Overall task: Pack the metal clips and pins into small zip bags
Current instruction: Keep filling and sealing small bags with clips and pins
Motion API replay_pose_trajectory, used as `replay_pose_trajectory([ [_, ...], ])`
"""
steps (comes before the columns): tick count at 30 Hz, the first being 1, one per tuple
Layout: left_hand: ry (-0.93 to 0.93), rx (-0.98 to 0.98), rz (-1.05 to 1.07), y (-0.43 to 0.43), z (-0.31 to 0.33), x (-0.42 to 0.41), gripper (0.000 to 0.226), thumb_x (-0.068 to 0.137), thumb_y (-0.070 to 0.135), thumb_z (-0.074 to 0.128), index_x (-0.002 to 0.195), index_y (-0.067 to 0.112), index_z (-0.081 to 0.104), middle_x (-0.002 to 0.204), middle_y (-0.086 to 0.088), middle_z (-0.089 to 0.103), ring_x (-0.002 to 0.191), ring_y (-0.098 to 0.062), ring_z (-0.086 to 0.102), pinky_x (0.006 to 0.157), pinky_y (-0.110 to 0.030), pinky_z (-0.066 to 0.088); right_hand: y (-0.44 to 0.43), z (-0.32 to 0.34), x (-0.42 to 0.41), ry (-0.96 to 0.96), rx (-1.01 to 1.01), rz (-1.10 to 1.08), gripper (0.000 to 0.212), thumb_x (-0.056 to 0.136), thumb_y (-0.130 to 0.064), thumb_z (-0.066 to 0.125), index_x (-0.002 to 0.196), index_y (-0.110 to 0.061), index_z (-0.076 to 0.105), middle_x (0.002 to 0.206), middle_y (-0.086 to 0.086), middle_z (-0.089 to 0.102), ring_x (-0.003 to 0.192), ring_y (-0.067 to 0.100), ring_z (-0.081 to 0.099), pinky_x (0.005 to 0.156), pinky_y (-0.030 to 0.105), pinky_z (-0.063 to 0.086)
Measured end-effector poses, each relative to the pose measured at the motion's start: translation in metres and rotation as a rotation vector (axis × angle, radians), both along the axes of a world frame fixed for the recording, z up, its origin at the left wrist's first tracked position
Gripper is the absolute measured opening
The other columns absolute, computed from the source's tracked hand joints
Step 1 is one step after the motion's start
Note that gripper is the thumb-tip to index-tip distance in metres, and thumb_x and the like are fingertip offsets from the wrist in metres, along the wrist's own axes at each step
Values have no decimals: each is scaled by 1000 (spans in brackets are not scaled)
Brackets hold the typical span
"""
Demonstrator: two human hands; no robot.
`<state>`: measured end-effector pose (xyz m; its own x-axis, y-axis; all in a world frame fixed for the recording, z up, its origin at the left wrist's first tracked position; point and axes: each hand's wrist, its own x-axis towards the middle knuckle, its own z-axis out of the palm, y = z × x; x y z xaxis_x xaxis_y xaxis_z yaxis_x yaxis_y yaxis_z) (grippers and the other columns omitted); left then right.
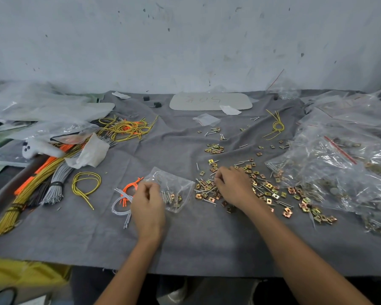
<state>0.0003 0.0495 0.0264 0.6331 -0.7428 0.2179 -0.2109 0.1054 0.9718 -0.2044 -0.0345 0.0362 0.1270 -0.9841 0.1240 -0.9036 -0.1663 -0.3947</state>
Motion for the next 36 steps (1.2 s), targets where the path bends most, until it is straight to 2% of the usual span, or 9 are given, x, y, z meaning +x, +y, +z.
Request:
replay_pose_trajectory([
  [4,-146,76,-154,3,-1,-5,11,78,31,54,80,26,64,72,11,66,70,-12,61,72,-42,52,0,2,-6,-12,3,8,13,103,-32,49,102,-29,62,103,-5,62,109,23,49,92,39,38],
  [9,-523,166,-237,7,-1,-9,18,77,44,63,89,31,62,73,13,62,75,-8,59,71,-35,52,10,6,-12,-64,-59,19,25,101,-30,53,123,-27,62,118,-1,64,116,25,48,101,38,36],
  [13,-712,280,-203,18,-8,-10,22,80,45,70,85,30,56,81,14,60,85,-11,58,70,-32,47,32,10,3,-225,-162,188,21,96,-19,60,115,-24,65,114,-2,62,111,23,51,97,36,42],
  [17,-770,260,-172,31,-6,-8,6,83,29,71,83,25,67,84,8,66,87,-20,61,72,-38,50,45,12,23,-150,-54,443,58,85,-2,55,136,-29,56,130,1,51,120,21,43,108,30,33],
  [19,-769,221,-187,36,-3,-7,4,84,23,72,83,24,69,84,7,67,83,-22,61,72,-39,49,47,11,30,-68,-68,502,61,85,0,54,139,-29,54,135,0,49,123,22,42,110,32,33],
  [23,-686,120,-227,41,9,6,9,88,25,73,81,28,67,81,15,67,81,-13,60,76,-36,49,53,20,37,-144,-166,554,32,93,-9,59,122,-19,68,125,-1,61,117,22,52,105,34,37],
  [26,-578,38,-255,51,17,16,13,84,43,77,90,36,68,87,20,67,85,-6,59,75,-15,43,55,40,37,-242,-193,586,17,97,-14,61,110,-11,72,113,2,68,110,18,58,103,32,38],
  [31,-457,-42,-249,61,33,25,17,83,37,74,97,44,68,91,23,69,84,-5,61,67,-13,41,68,75,29,-377,-147,542,17,100,-20,59,103,-11,73,99,-6,68,91,1,55,85,8,36],
  [36,-372,-77,-337,61,51,14,20,87,21,77,92,40,72,84,17,71,70,-2,58,62,-13,42,78,91,13,-595,18,500,16,101,-26,57,96,-21,71,84,-9,67,78,2,56,75,24,46],
])
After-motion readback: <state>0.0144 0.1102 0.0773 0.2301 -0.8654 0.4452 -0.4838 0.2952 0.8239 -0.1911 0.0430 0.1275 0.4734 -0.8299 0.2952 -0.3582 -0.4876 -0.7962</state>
